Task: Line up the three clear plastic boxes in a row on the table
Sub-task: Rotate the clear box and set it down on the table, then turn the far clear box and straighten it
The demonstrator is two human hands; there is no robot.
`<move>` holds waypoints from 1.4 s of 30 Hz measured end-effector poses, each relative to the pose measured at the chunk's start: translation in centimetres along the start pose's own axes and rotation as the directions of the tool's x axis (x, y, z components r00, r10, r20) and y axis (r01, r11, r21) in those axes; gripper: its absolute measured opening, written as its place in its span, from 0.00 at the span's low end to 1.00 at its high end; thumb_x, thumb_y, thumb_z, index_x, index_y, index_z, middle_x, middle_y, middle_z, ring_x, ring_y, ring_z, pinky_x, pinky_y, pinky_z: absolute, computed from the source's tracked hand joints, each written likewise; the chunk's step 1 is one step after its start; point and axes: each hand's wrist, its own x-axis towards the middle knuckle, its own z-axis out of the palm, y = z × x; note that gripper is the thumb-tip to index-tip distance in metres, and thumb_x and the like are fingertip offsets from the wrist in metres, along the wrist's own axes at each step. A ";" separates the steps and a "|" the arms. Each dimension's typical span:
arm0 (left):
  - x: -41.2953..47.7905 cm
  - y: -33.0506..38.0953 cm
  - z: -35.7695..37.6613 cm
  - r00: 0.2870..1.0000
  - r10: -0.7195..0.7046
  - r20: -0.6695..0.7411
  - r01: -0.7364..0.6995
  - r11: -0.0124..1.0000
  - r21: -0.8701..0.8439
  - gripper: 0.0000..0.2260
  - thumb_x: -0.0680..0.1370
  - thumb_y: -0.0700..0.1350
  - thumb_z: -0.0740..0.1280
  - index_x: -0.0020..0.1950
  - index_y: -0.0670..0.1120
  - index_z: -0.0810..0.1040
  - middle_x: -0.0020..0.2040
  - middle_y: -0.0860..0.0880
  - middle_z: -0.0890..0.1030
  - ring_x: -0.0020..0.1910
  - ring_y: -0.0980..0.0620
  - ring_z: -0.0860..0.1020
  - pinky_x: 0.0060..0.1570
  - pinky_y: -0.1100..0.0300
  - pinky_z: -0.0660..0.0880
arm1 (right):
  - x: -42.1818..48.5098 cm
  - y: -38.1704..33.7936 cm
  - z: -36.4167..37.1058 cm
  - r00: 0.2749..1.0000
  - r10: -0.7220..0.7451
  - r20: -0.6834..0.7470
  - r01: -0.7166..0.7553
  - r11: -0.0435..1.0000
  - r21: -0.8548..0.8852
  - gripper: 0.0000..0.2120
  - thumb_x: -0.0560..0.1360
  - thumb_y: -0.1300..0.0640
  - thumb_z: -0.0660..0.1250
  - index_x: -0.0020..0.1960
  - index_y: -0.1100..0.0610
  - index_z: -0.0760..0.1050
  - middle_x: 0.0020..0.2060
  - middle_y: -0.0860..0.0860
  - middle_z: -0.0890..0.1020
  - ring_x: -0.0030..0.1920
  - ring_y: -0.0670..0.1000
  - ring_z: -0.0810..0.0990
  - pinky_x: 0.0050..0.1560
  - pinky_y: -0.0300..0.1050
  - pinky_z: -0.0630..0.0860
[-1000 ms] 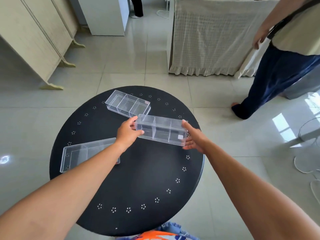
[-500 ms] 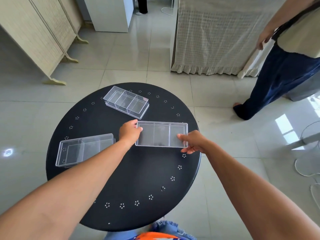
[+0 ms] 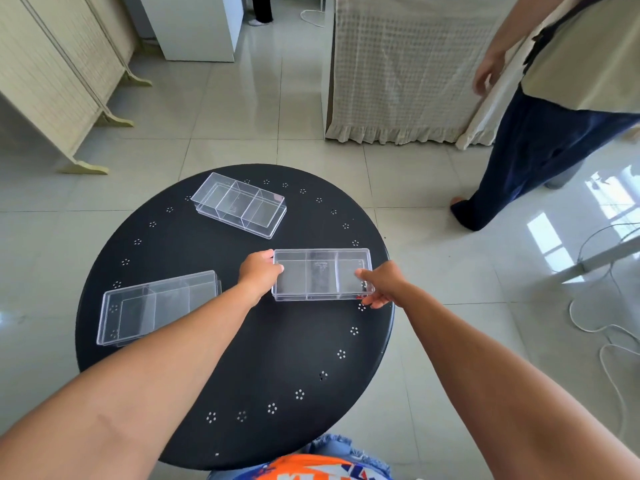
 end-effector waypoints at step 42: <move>14.3 -0.9 -17.6 0.991 0.007 -0.132 0.023 0.973 0.229 0.39 0.71 0.44 0.73 0.78 0.51 0.59 0.77 0.46 0.62 0.74 0.45 0.65 0.67 0.51 0.65 | 6.9 -17.1 12.1 0.936 -0.352 -0.006 0.330 0.883 -0.334 0.62 0.61 0.46 0.82 0.80 0.49 0.42 0.77 0.56 0.58 0.75 0.58 0.64 0.72 0.59 0.65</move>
